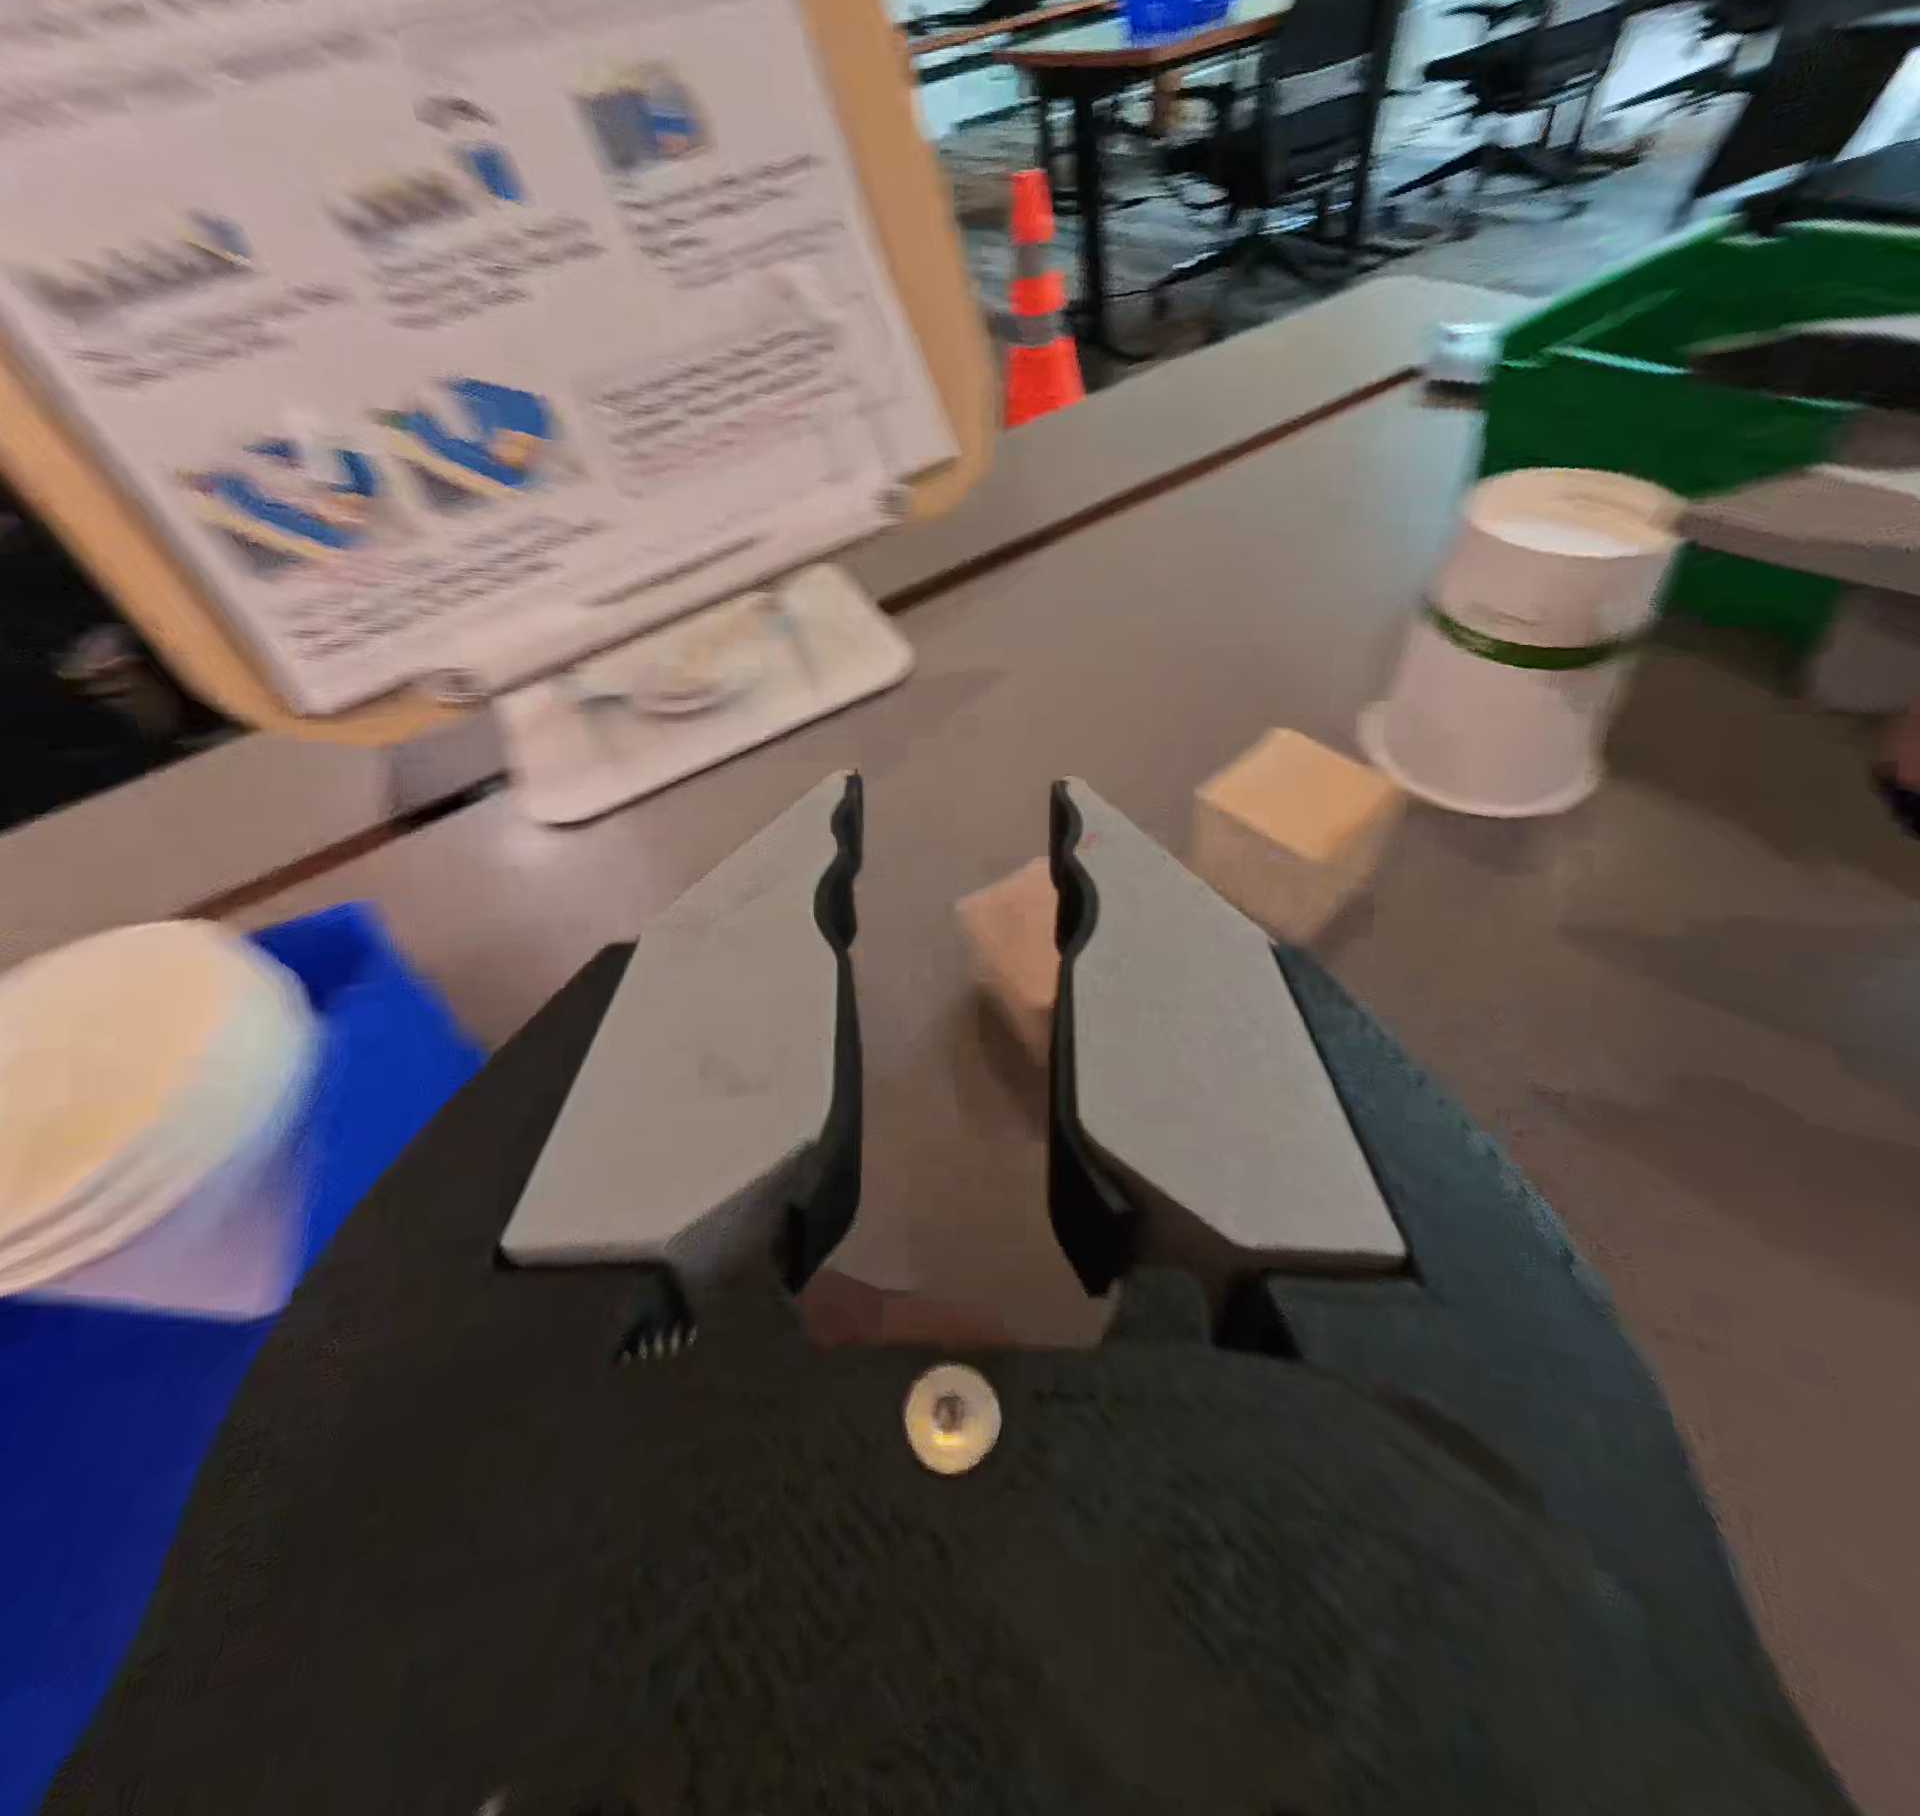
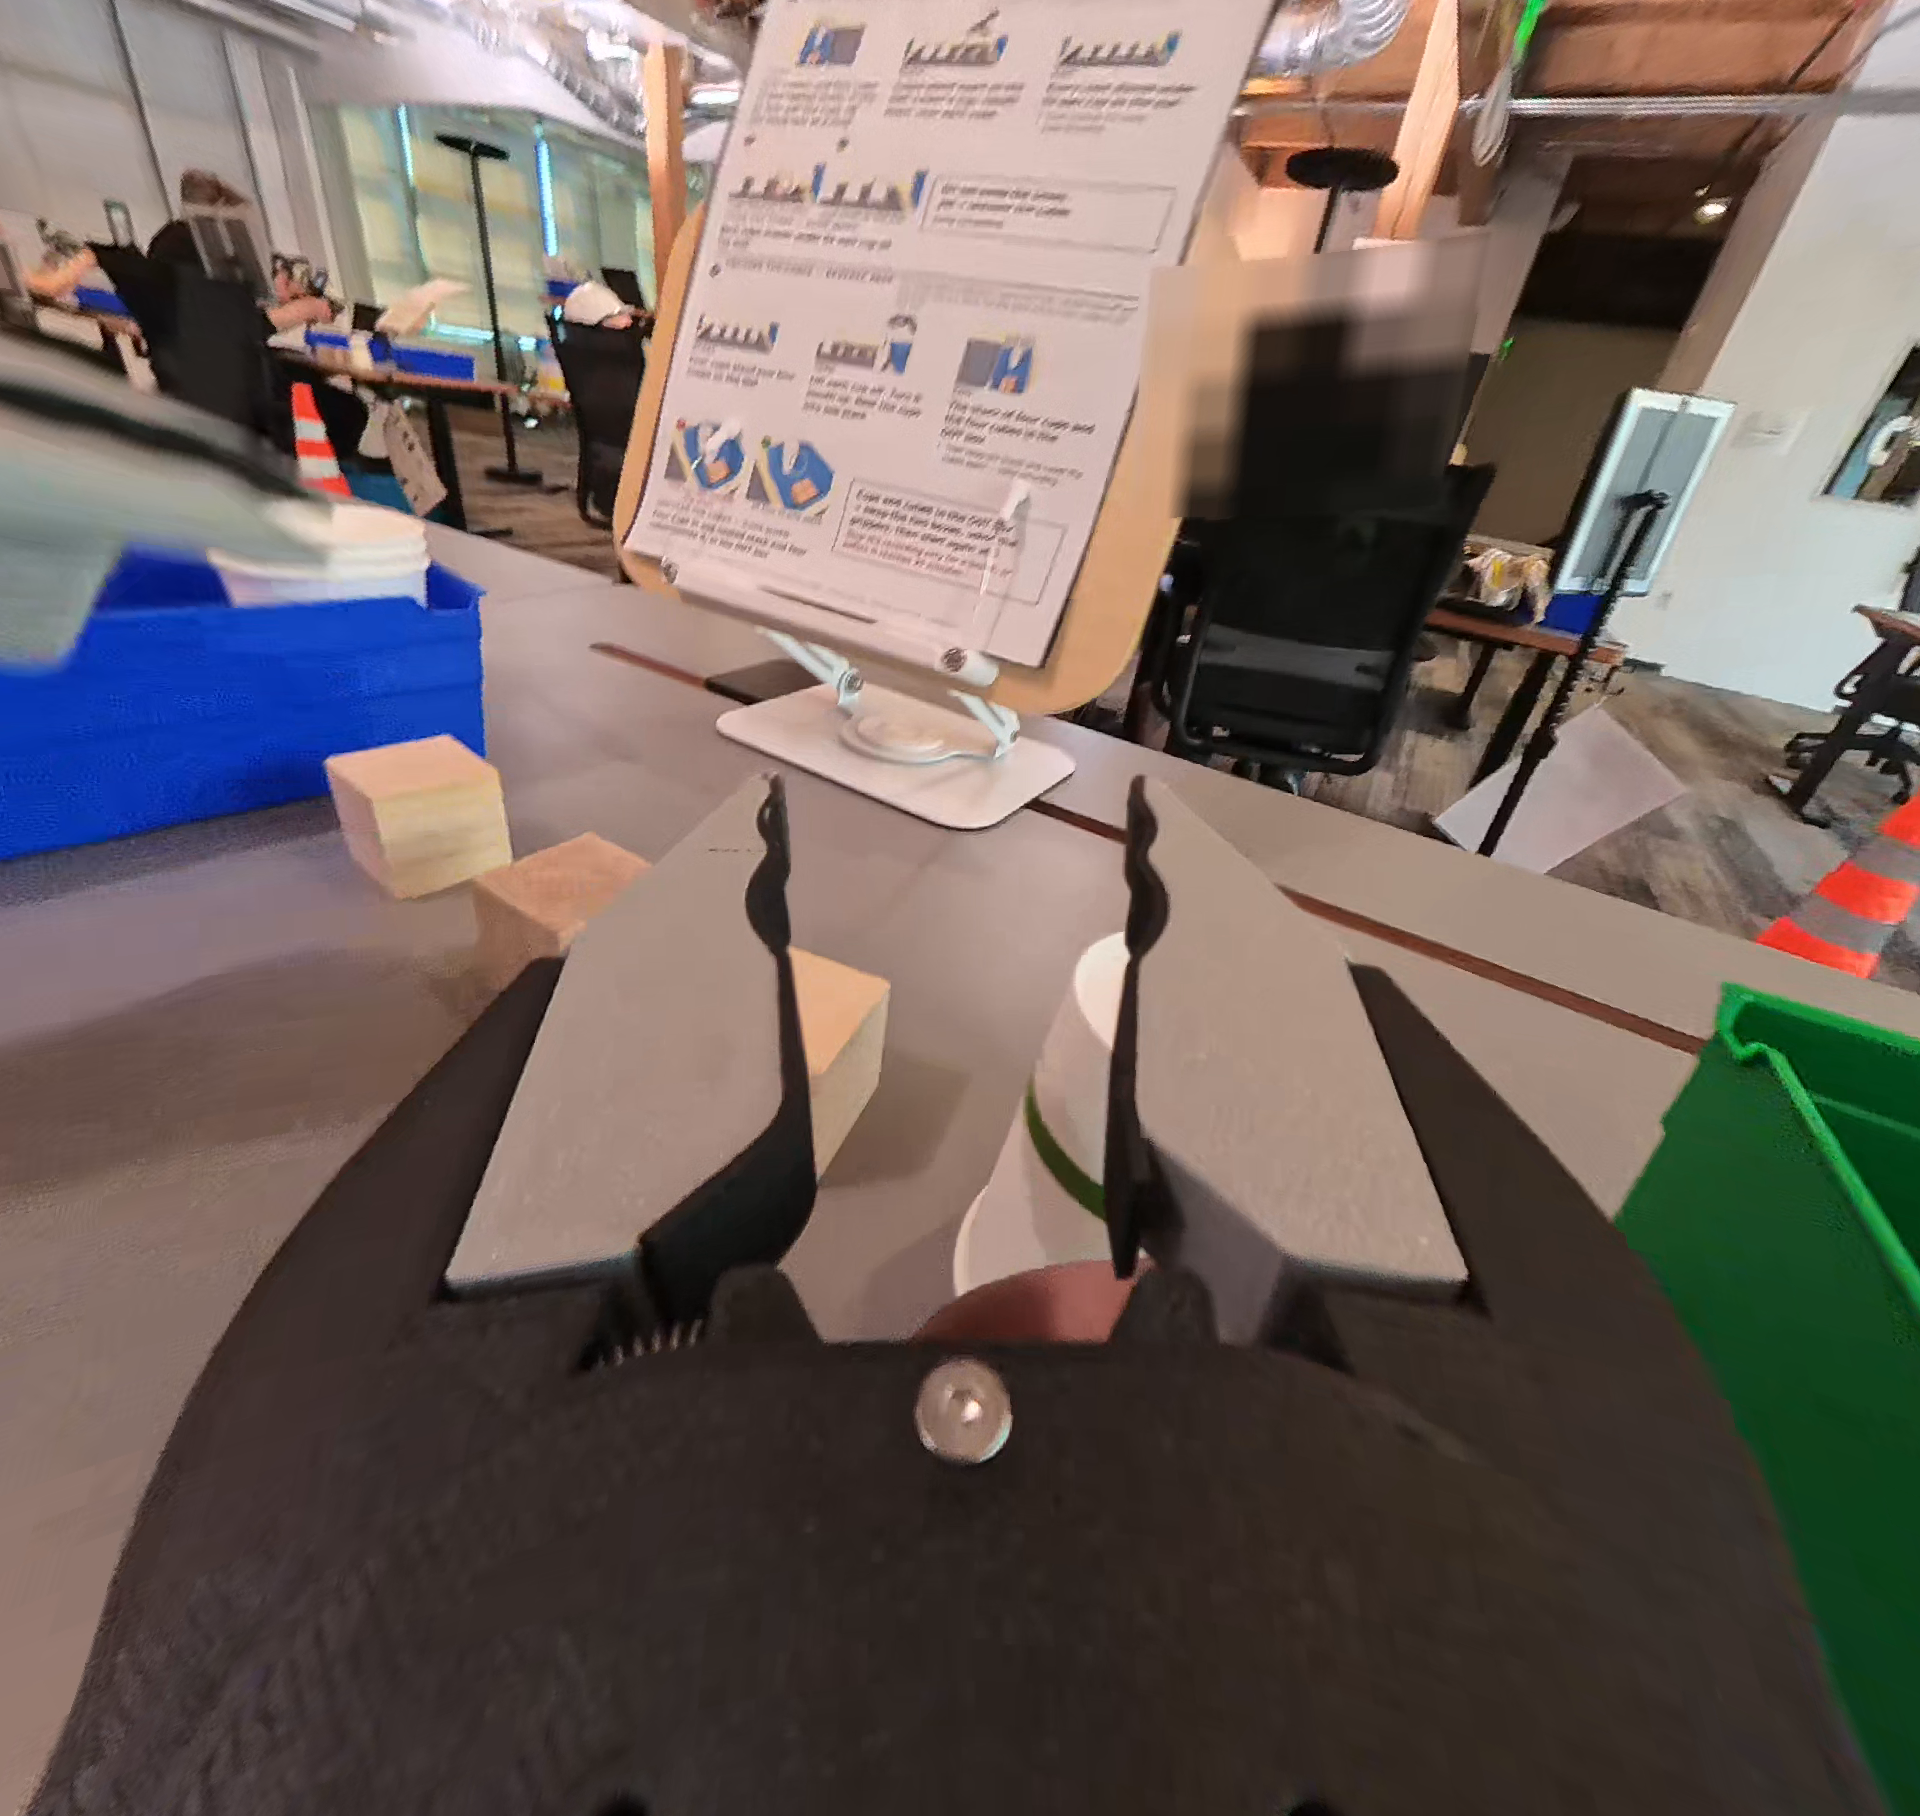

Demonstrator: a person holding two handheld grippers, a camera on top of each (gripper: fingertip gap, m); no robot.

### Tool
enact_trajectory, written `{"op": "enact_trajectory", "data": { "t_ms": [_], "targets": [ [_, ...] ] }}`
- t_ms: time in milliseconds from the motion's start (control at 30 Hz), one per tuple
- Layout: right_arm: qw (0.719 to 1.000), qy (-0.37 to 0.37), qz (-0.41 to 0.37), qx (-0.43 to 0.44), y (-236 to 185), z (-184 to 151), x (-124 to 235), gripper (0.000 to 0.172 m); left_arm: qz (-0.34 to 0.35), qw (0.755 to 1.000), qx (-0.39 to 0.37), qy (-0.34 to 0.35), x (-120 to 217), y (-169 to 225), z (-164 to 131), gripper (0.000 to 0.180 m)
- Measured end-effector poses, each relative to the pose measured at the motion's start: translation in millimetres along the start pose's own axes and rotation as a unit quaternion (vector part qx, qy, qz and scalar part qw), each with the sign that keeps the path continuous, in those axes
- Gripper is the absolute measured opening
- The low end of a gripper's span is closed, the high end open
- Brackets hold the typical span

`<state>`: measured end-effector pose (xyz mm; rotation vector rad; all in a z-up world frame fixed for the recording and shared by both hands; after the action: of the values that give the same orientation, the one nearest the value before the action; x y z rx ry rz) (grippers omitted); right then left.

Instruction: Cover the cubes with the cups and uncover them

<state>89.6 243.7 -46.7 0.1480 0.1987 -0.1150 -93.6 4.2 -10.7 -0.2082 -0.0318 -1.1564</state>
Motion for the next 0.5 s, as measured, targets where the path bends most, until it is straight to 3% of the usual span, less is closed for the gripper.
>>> {"op": "enact_trajectory", "data": {
  "t_ms": [100,200,267,333,500],
  "targets": [
    [0.999,-0.007,0.018,0.035,-13,-3,-2,0.058,0.108,0.993,0.000,-0.050,2,-77,11,0.034],
    [0.997,-0.005,0.026,0.068,-23,-4,-2,0.057,0.121,0.980,0.028,-0.153,-5,-129,-5,0.039],
    [0.997,-0.007,0.030,0.069,-26,-5,-2,0.057,0.123,0.968,0.023,-0.218,-9,-147,-19,0.043],
    [0.998,-0.011,0.032,0.061,-25,-5,-3,0.057,0.146,0.956,-0.006,-0.254,-12,-157,-30,0.036],
    [0.998,-0.009,0.027,0.049,-21,-4,-1,0.056,0.142,0.949,0.010,-0.281,-17,-168,-45,0.030]
  ]
}}
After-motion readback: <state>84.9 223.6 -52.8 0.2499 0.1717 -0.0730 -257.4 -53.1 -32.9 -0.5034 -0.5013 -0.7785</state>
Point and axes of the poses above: each gripper's, where its closed fingertips meet, x back along the fingers, z out of its top, y = z × x across the jaws, the point moved 10 cm from there along x, back along the fingers, and after that the axes turned 8 degrees about y, right-handed, at the moved point
